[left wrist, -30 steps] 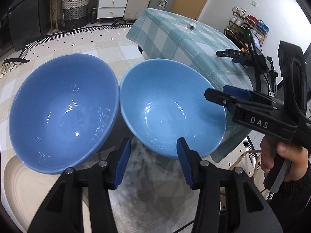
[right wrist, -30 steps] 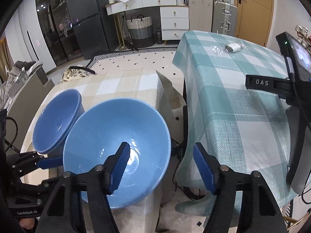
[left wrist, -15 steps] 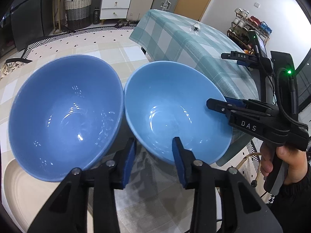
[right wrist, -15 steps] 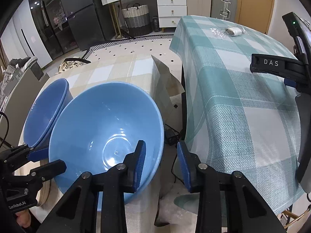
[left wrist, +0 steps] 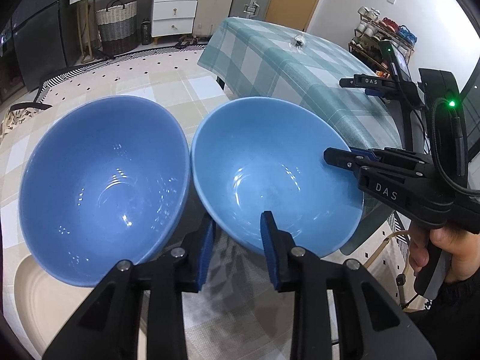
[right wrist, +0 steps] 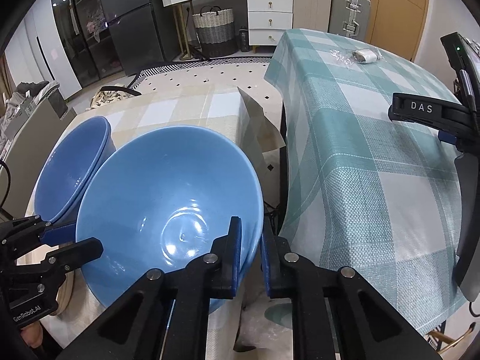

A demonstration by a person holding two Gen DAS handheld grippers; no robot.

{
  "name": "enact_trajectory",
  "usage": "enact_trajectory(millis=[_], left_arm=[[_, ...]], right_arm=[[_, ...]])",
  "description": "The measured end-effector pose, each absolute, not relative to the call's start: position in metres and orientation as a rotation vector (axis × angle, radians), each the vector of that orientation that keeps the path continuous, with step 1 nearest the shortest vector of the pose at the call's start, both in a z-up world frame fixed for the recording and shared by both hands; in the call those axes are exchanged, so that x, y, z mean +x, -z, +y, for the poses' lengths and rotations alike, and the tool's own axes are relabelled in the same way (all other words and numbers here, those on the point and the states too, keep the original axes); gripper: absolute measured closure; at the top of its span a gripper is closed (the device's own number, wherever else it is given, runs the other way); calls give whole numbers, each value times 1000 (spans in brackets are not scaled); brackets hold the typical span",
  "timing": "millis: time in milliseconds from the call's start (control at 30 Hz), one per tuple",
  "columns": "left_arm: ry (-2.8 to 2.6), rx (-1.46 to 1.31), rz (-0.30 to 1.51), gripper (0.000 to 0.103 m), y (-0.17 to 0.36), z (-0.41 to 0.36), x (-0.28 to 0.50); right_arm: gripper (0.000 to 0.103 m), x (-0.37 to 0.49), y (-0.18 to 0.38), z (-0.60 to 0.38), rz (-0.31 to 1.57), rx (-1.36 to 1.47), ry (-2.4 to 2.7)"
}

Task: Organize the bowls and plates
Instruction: 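Lift the lighter blue bowl with both grippers over the darker blue bowl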

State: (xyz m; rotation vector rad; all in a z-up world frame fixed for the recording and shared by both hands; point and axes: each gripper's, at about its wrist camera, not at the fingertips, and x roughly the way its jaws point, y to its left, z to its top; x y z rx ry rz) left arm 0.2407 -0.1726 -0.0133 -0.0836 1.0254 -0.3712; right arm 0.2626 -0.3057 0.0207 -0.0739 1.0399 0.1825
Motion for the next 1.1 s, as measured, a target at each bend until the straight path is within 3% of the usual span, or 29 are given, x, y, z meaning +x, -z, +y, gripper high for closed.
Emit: enact_trajectory(millis=[1100], left_arm=[[353, -63, 821, 74, -54, -148, 222]], right_arm=[[90, 216, -116, -287, 765, -42, -183]])
